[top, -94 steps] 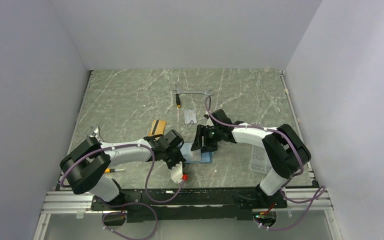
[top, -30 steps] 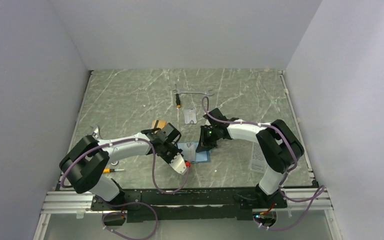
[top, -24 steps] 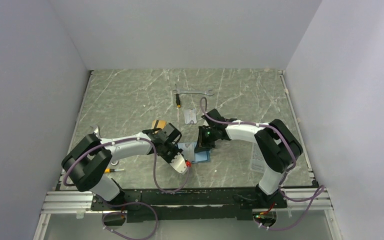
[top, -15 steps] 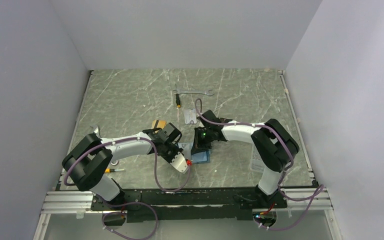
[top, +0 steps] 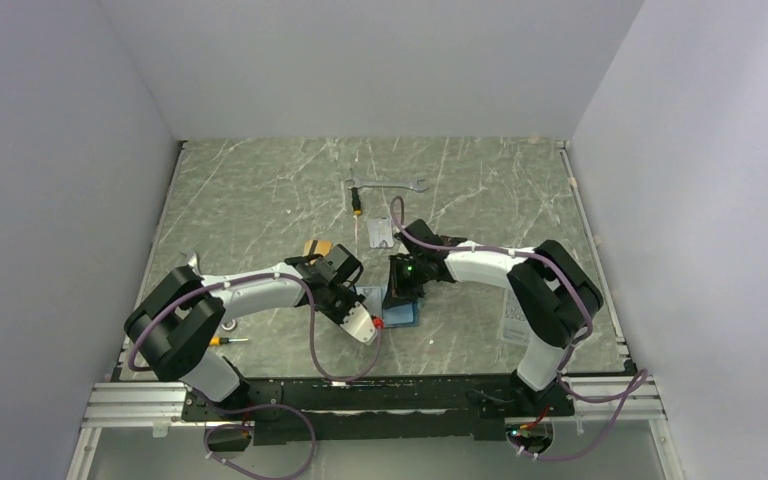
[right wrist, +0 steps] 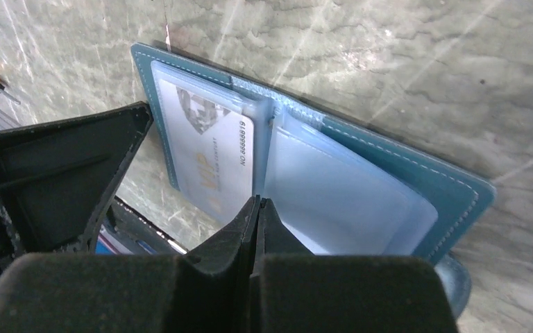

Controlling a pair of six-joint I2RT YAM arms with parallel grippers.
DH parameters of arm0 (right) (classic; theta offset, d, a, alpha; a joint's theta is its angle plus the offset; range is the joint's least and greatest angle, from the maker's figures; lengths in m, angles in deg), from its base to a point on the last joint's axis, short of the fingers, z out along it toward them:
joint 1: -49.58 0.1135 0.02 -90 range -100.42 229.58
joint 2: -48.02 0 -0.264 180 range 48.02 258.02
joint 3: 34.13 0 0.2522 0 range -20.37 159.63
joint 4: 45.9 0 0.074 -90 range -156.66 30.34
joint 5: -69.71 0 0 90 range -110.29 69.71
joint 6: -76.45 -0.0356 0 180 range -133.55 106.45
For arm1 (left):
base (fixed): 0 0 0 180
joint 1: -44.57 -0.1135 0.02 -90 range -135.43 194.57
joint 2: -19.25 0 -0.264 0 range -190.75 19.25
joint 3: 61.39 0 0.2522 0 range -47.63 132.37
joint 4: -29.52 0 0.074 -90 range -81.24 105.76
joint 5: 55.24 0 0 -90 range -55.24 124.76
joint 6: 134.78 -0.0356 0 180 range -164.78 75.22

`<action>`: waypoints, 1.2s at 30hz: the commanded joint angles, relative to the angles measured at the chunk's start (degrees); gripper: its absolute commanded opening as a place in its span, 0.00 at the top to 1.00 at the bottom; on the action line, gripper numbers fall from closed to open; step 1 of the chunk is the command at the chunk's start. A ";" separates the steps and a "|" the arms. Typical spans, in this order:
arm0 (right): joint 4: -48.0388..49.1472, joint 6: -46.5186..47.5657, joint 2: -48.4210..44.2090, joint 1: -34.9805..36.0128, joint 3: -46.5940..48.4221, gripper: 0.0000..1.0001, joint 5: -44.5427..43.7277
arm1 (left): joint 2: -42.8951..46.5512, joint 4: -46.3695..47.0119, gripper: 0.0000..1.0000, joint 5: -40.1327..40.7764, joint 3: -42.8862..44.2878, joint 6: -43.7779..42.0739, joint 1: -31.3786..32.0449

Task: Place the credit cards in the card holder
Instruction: Pick up the credit card from the center of the board.

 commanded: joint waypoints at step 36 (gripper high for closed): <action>-6.30 3.89 -19.49 -35.21 -1.75 0.56 -1.78 | -19.79 -17.92 0.67 -20.69 48.29 53.28 -6.38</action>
